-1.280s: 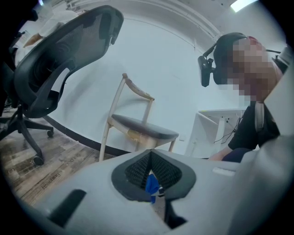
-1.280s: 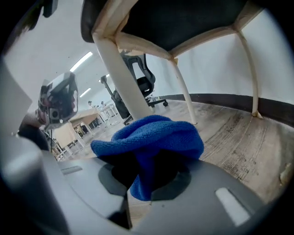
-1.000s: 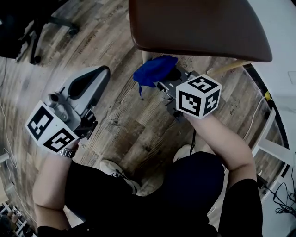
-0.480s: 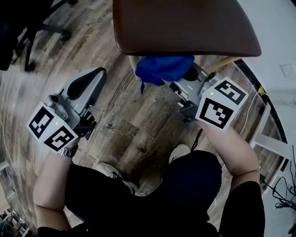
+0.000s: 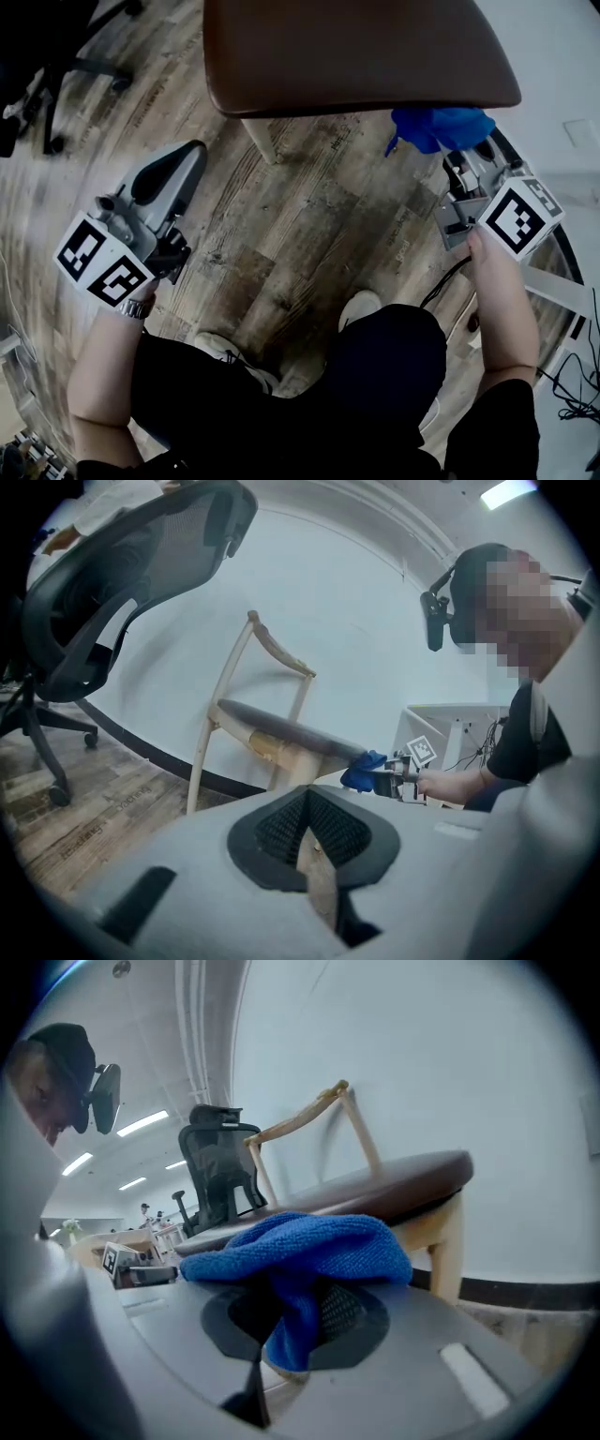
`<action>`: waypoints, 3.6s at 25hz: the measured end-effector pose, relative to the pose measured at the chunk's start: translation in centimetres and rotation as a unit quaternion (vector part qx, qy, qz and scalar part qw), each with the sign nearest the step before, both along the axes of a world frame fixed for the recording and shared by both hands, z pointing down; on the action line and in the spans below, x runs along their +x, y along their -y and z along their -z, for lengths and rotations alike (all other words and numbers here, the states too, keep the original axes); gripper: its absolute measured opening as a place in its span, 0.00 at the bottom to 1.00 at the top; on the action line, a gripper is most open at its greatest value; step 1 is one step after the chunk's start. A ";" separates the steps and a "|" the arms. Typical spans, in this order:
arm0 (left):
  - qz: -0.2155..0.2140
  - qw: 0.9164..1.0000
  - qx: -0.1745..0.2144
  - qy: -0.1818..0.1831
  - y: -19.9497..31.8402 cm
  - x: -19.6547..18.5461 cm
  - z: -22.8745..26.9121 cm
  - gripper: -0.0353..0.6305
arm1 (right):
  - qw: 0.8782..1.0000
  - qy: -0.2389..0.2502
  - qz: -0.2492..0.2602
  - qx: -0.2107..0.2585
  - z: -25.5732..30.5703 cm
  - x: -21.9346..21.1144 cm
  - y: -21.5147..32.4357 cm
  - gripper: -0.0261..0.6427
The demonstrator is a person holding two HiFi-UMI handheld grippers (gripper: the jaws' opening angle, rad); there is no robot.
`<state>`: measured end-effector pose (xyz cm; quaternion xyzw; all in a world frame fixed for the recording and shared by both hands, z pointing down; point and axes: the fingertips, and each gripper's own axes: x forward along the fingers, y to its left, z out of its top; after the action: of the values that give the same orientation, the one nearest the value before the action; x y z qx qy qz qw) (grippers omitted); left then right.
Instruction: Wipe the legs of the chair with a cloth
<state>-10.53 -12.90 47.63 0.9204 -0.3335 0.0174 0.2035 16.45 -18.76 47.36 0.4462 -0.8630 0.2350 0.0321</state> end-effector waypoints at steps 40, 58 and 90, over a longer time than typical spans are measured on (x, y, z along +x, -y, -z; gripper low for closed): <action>0.022 0.999 -0.029 0.021 0.8 -0.6 -2.3 0.05 | 0.969 -0.048 -0.156 -0.185 -25.0 11.4 2.7 0.14; 0.053 0.997 -0.054 0.030 0.7 -4.0 -3.9 0.05 | 0.942 -0.063 -0.188 -0.271 -35.9 11.4 2.7 0.14; 0.061 0.998 0.013 -0.026 0.1 -4.0 1.9 0.05 | 0.984 -0.074 -0.160 -0.039 -8.9 11.7 2.3 0.14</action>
<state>-14.55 -13.00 45.70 0.9011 -0.3836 -0.0228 0.2011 28.12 -21.03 56.30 0.5933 -0.7657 0.2367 0.0750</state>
